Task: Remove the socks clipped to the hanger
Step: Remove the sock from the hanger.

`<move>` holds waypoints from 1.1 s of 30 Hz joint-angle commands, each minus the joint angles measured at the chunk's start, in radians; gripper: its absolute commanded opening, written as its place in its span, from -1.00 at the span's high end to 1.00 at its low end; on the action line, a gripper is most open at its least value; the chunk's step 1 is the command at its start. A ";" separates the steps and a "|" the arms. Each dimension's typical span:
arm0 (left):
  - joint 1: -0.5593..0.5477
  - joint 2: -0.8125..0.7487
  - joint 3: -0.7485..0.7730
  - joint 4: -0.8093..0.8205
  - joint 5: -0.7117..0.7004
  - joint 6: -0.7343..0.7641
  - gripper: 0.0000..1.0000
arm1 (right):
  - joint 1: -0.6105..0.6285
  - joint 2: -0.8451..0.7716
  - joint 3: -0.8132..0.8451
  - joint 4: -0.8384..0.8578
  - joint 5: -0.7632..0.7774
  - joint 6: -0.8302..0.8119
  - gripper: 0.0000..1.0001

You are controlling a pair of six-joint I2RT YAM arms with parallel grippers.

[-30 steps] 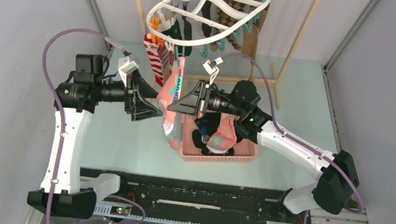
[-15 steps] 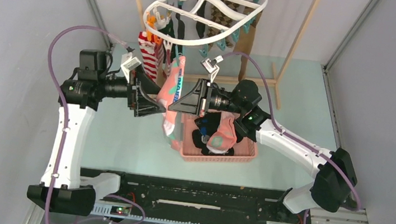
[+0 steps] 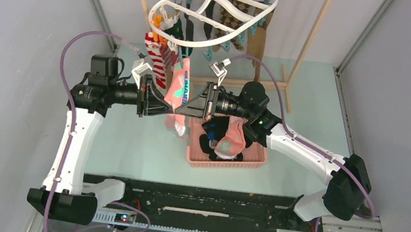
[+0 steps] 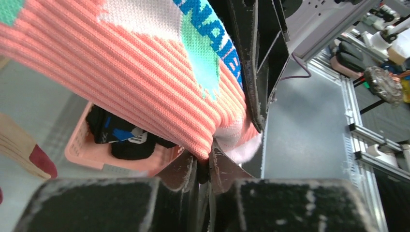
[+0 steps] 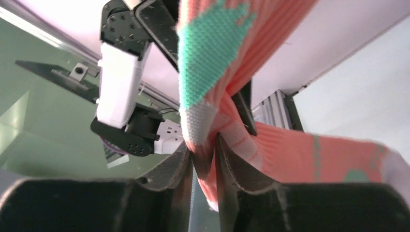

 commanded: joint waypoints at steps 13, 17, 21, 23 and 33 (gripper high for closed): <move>-0.030 -0.121 -0.121 0.238 -0.136 -0.234 0.88 | 0.048 -0.049 0.282 -0.488 0.585 -0.369 -0.72; -0.045 -0.140 -0.134 0.259 -0.178 -0.261 0.86 | 0.091 0.035 0.437 -0.576 0.747 -0.456 -0.77; -0.048 -0.150 -0.134 0.261 -0.206 -0.268 0.86 | 0.097 0.106 0.540 -0.600 0.799 -0.469 -0.74; -0.047 -0.157 -0.136 0.261 -0.217 -0.270 0.86 | 0.098 0.132 0.578 -0.612 0.807 -0.469 -0.71; -0.054 -0.168 -0.137 0.261 -0.294 -0.283 0.85 | 0.147 0.203 0.679 -0.637 0.997 -0.549 -0.54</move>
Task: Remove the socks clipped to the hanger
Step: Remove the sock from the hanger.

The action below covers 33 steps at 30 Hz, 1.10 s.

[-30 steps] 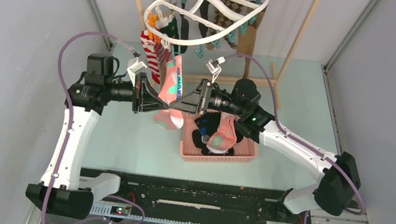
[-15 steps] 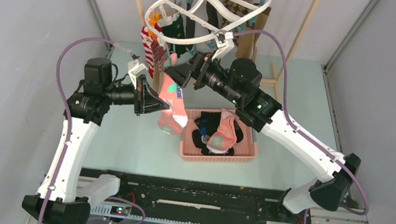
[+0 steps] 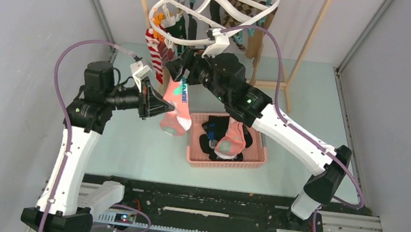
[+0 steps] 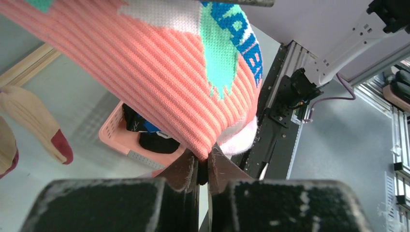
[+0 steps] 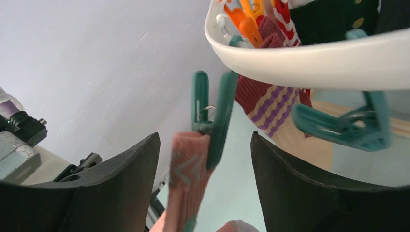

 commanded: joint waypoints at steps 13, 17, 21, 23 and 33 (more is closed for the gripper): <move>-0.014 -0.024 -0.030 0.017 -0.073 -0.029 0.85 | 0.026 0.055 0.144 0.031 0.160 -0.094 -0.18; -0.014 -0.024 -0.030 0.012 -0.079 -0.031 0.83 | 0.014 0.064 0.161 0.028 0.127 -0.079 0.00; -0.016 -0.026 -0.029 0.008 -0.085 -0.032 0.82 | 0.006 0.092 0.210 -0.018 0.102 -0.078 -0.17; -0.017 -0.025 -0.028 0.006 -0.090 -0.033 0.83 | 0.007 0.098 0.217 -0.021 0.103 -0.081 -0.28; -0.022 -0.031 -0.017 -0.017 -0.102 -0.026 0.82 | -0.002 0.171 0.333 -0.097 0.100 -0.093 -0.02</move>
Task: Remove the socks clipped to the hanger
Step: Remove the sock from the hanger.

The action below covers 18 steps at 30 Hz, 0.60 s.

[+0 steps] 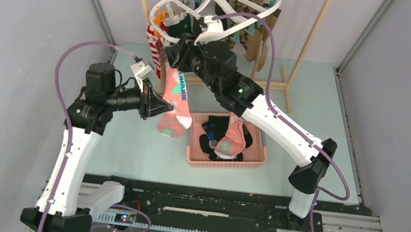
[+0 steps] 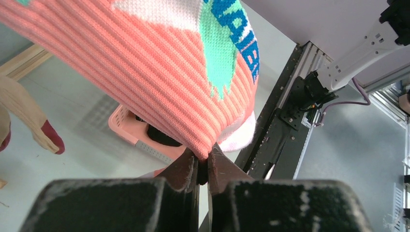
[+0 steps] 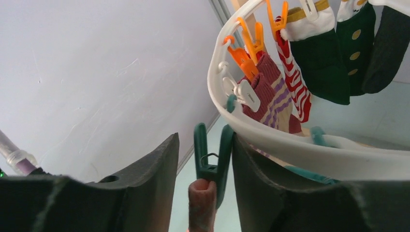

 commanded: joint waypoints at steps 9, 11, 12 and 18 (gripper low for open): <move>-0.009 -0.029 -0.013 -0.024 -0.014 0.011 0.81 | -0.027 0.020 0.103 -0.054 -0.031 -0.003 0.78; -0.009 -0.030 -0.021 -0.027 -0.021 0.017 0.81 | -0.027 0.014 0.101 -0.055 -0.037 -0.003 0.89; -0.009 -0.030 -0.026 -0.029 -0.026 0.020 0.81 | -0.028 0.008 0.098 -0.055 -0.043 -0.003 0.93; -0.010 -0.047 -0.080 -0.038 -0.083 0.059 0.85 | -0.044 -0.016 0.074 -0.057 -0.112 0.021 1.00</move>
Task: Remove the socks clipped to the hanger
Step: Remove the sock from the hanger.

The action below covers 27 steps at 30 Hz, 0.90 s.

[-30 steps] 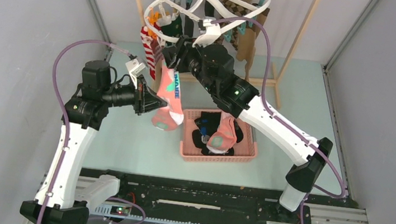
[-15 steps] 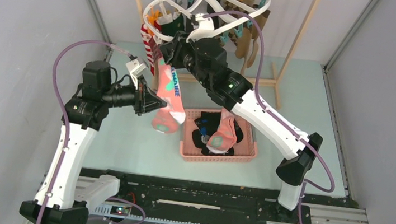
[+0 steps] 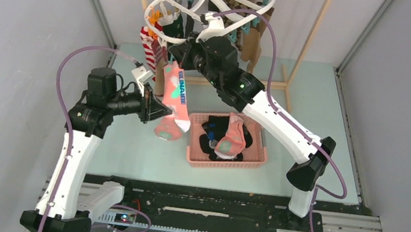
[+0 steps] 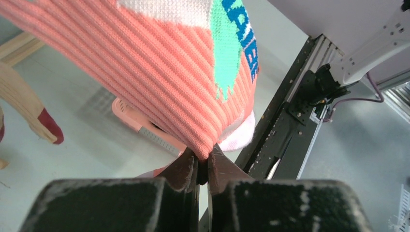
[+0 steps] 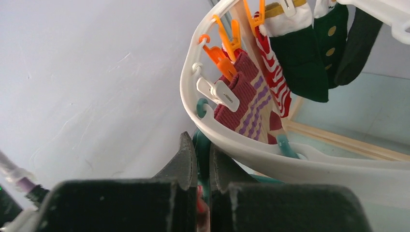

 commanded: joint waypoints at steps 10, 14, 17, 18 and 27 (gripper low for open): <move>-0.008 -0.058 -0.144 -0.030 -0.082 0.091 0.87 | -0.054 -0.103 -0.053 0.018 -0.203 0.054 0.73; -0.009 -0.066 -0.124 -0.034 -0.078 0.091 0.87 | -0.067 -0.141 -0.115 0.026 -0.258 0.044 -0.13; -0.008 -0.068 -0.107 -0.039 -0.069 0.093 0.87 | -0.075 -0.195 -0.217 0.065 -0.284 0.041 -0.58; -0.009 -0.068 -0.104 -0.040 -0.068 0.094 0.86 | -0.078 -0.216 -0.259 0.080 -0.296 0.040 -0.67; -0.008 -0.059 -0.059 -0.042 -0.075 0.076 0.85 | -0.074 -0.387 -0.605 0.213 -0.484 -0.032 -0.99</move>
